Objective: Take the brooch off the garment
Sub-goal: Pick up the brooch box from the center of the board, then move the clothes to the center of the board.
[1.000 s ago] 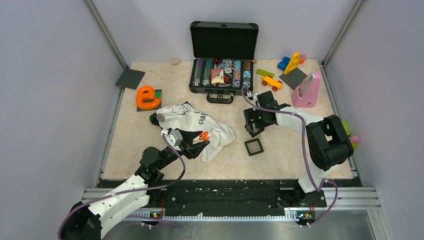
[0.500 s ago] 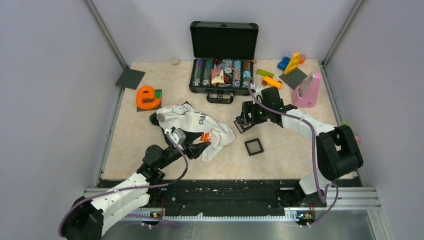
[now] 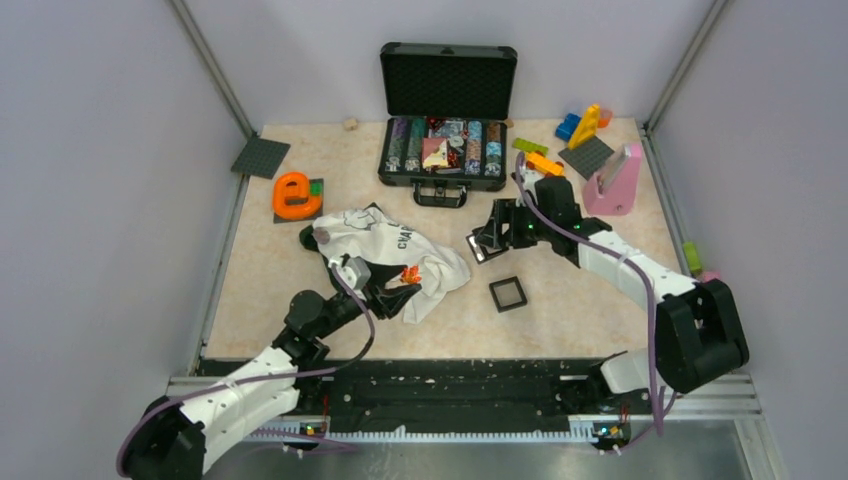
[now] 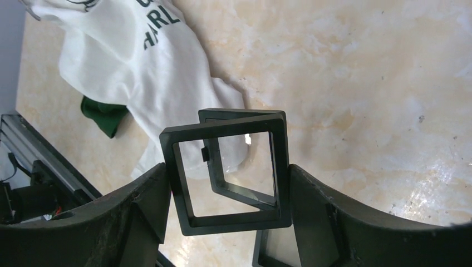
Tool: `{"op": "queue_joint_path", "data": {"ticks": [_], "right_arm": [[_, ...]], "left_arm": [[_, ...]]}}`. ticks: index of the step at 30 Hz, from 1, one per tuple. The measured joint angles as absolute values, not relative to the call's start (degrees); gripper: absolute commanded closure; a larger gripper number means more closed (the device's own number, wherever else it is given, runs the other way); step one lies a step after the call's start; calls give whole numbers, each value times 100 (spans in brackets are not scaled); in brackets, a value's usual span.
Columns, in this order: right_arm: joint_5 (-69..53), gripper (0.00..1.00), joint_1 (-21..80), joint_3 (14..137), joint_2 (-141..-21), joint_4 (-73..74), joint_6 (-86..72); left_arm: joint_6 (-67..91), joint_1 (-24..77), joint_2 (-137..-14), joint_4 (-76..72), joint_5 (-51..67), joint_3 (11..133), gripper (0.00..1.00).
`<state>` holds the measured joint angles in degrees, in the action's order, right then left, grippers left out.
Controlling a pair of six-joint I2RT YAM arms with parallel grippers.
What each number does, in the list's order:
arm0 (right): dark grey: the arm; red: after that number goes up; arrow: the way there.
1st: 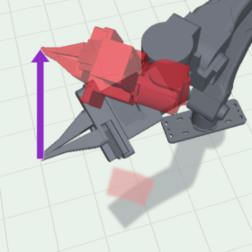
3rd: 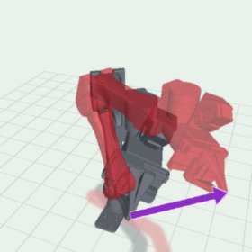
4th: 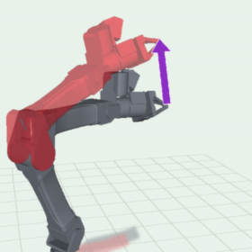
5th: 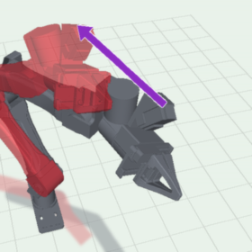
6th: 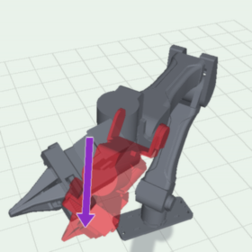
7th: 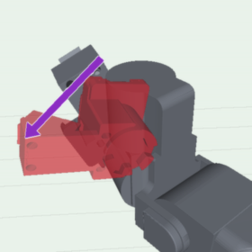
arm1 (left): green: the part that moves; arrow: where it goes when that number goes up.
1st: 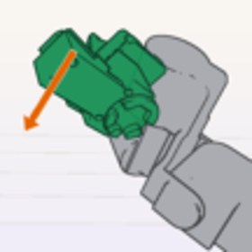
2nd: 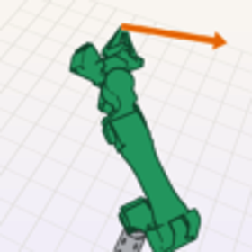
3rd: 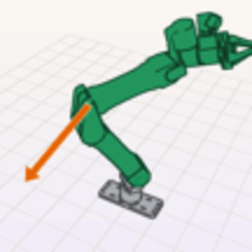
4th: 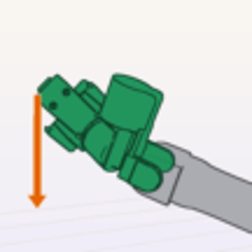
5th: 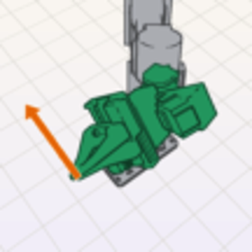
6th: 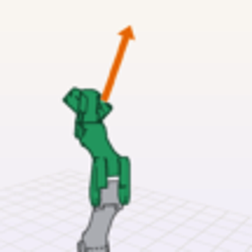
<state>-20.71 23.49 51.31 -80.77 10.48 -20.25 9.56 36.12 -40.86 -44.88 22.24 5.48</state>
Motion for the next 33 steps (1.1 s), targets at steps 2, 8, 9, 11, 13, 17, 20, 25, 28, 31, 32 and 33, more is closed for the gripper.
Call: {"op": "queue_joint_path", "data": {"ticks": [2,8,9,11,13,17,20,25,28,31,32,33], "right_arm": [[-2091,44,2349,5094,-7909,1061,-2112],[-2440,48,2349,4641,-7384,932,-2582],[-2521,48,2349,4547,-7317,919,-2685],[-2692,49,2349,4320,-7157,895,-2862],[-2792,49,2349,4174,-7022,910,-2961],[-2941,49,2349,3933,-6735,921,-3076],[-3035,50,2349,3780,-6556,897,-3144],[-3151,50,2460,3588,-6464,812,-3245],[-3159,51,2842,3590,-6486,786,-3277],[-3155,52,3245,3590,-6523,674,-3417],[-3122,52,3382,3590,-6534,604,-3479],[-3094,52,3527,3590,-6554,534,-3544]], "left_arm": [[956,3612,-3951,-4399,2226,548,67],[961,3612,-3723,-4241,2272,545,67],[969,3612,-3723,-4237,2283,545,67],[1000,3612,-3728,-4239,2314,517,67],[1031,3614,-3728,-4233,2331,480,67],[1061,3618,-3743,-4191,2386,432,67],[1074,3623,-3826,-4193,2443,416,67],[1164,3632,-3865,-4193,2453,279,68],[1236,3634,-3616,-4106,2364,169,68],[1249,3634,-3155,-3846,2252,169,68],[1249,3634,-2974,-3730,2196,172,68],[1249,3634,-2744,-3562,2121,185,68]]}}
